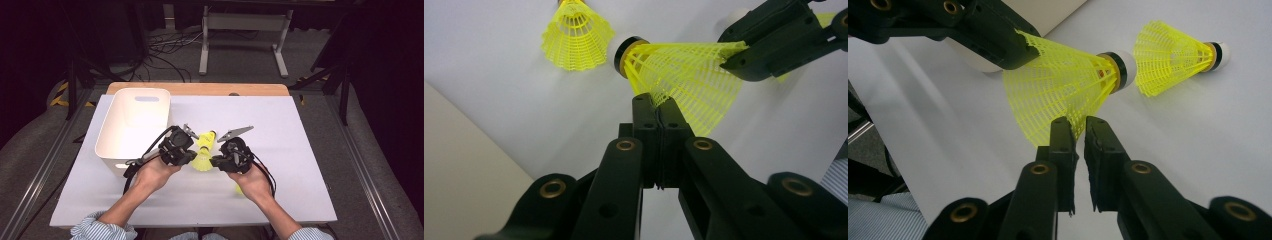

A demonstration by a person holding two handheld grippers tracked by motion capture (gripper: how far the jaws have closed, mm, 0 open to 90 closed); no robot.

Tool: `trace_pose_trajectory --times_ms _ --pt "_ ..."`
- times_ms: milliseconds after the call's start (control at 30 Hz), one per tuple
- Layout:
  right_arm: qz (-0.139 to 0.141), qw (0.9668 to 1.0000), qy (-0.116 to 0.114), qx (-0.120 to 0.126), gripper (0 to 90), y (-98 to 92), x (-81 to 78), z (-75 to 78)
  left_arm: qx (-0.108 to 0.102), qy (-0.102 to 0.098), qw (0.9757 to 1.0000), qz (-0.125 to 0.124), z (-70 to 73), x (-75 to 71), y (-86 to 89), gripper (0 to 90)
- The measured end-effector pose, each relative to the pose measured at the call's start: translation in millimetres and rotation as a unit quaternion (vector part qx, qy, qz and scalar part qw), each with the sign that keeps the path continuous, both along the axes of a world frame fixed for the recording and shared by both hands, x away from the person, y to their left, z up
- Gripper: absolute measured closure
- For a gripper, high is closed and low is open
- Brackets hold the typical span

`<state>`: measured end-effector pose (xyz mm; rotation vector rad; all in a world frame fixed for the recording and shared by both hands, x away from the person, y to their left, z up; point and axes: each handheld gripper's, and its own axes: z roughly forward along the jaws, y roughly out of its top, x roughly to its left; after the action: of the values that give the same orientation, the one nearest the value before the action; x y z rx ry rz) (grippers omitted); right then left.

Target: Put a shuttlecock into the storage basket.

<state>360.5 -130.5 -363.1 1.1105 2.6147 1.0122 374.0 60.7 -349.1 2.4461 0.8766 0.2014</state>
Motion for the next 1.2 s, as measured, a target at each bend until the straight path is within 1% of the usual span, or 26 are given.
trace_pose_trajectory --times_ms 200,267,333,400,533,567,633,700,733,833,867,900,1000,1200 --pt "-0.004 1.0 0.001 0.007 67.1 -1.7 0.2 -0.4 0.003 0.0 1.0 0.005 0.8 1.5 -0.5 89.7" --pt "-0.007 0.9999 0.0 0.015 61.1 -3.5 0.1 0.3 0.004 0.0 1.0 0.006 1.2 1.9 -0.4 89.8" --pt "-0.008 0.9997 -0.002 0.023 56.5 -5.3 -0.1 0.7 0.003 0.0 1.0 0.009 1.5 2.2 -0.5 89.8" --pt "-0.008 0.9996 -0.005 0.028 52.8 -7.1 -0.5 1.0 0.007 -0.001 0.9999 0.008 2.3 3.0 -0.2 89.8" --pt "-0.008 0.9992 -0.017 0.035 46.6 -10.0 -4.0 2.0 0.009 -0.002 0.9999 0.01 3.1 3.5 -0.1 89.8" --pt "-0.01 0.9988 -0.025 0.04 44.4 -12.2 -5.7 3.0 0.008 -0.002 0.9999 0.01 3.0 3.7 -0.1 89.8" --pt "-0.011 0.9987 -0.028 0.042 43.5 -13.3 -6.2 3.4 0.008 -0.001 0.9999 0.011 3.2 4.0 -0.1 89.8" --pt "-0.013 0.9979 -0.042 0.047 39.6 -18.2 -8.2 4.9 0.01 -0.001 0.9999 0.011 4.1 4.0 0.4 89.8" --pt "-0.013 0.9979 -0.042 0.047 39.6 -18.2 -8.2 4.9 0.01 -0.001 0.9999 0.011 4.1 4.0 0.4 89.8" --pt "-0.015 0.9967 -0.064 0.048 36.1 -25.9 -11.2 6.1 0.007 0.0 0.9999 0.01 5.9 3.8 1.4 89.8" --pt "-0.015 0.9964 -0.069 0.048 35.7 -27.8 -11.8 6.1 0.004 0.0 0.9999 0.011 6.4 3.6 1.5 89.8" --pt "-0.016 0.9958 -0.077 0.047 35.0 -31.0 -12.7 6.0 0.006 0.0 0.9999 0.009 7.3 3.6 1.7 89.8" --pt "-0.024 0.9945 -0.091 0.047 32.8 -40.4 -14.4 5.3 0.003 0.001 1.0 0.009 8.6 3.1 1.3 89.8" --pt "-0.037 0.9926 -0.105 0.049 29.9 -54.7 -16.1 3.1 0.002 0.001 1.0 0.008 10.2 3.4 1.7 89.8"
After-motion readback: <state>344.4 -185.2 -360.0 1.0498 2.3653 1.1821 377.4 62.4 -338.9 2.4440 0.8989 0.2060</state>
